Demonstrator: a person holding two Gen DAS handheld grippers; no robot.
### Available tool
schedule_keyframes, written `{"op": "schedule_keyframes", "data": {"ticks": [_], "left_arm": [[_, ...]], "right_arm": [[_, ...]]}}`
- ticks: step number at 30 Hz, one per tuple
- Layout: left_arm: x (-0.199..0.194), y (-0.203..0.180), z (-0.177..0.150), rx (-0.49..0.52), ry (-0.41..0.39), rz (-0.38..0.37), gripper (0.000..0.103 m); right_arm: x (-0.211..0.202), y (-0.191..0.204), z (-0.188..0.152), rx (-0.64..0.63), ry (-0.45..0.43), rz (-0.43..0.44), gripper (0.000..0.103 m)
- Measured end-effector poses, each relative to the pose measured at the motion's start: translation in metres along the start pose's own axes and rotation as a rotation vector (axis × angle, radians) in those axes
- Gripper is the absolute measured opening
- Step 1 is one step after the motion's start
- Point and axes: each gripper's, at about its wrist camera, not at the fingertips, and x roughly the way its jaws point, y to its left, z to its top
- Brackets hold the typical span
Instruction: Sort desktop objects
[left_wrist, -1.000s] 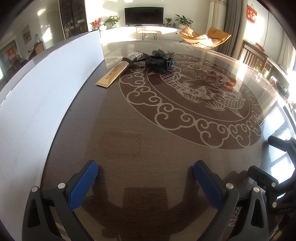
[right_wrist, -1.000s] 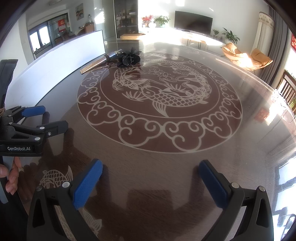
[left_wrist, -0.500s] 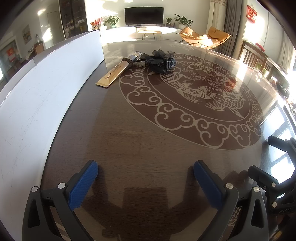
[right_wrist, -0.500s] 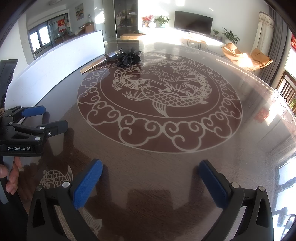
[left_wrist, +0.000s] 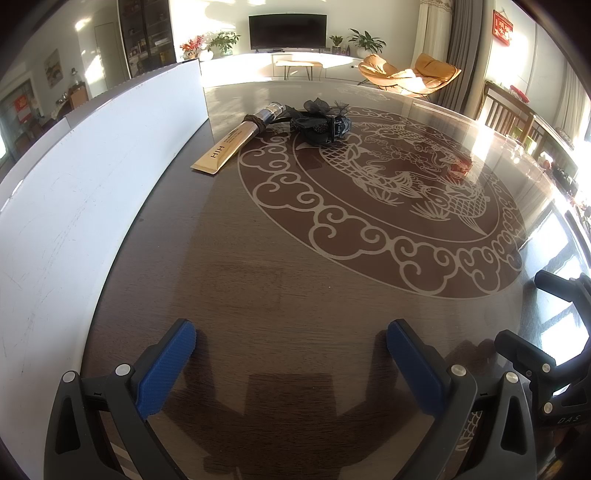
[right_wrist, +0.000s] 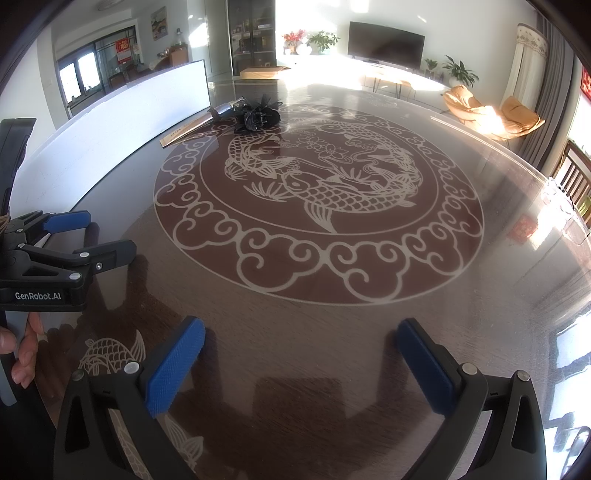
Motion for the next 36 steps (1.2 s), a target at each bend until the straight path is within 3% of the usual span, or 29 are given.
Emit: {"op": "schedule_keyframes", "data": {"ticks": [6,14,27,34,36], "left_arm": [[0.0,0.0,0.0,0.0,0.0,0.0,0.103],[0.0,0.0,0.0,-0.001,-0.002,0.0,0.103],[0.001,0.0,0.001,-0.005,-0.005,0.002,0.103],[0.001,0.0,0.001,-0.005,-0.005,0.002,0.103],[0.001,0.0,0.001,-0.005,-0.005,0.002,0.103]], "right_arm": [[0.01,-0.002,0.012,-0.068,0.005,0.052,0.103],[0.058,0.001,0.077,-0.156,0.04,0.113,0.103],[0.119,0.036,0.153,-0.236,-0.003,0.173,0.103],[0.159,0.037,0.208,-0.112,-0.001,0.088,0.103],[0.161,0.042,0.215,-0.13,-0.016,0.102,0.096]]}}
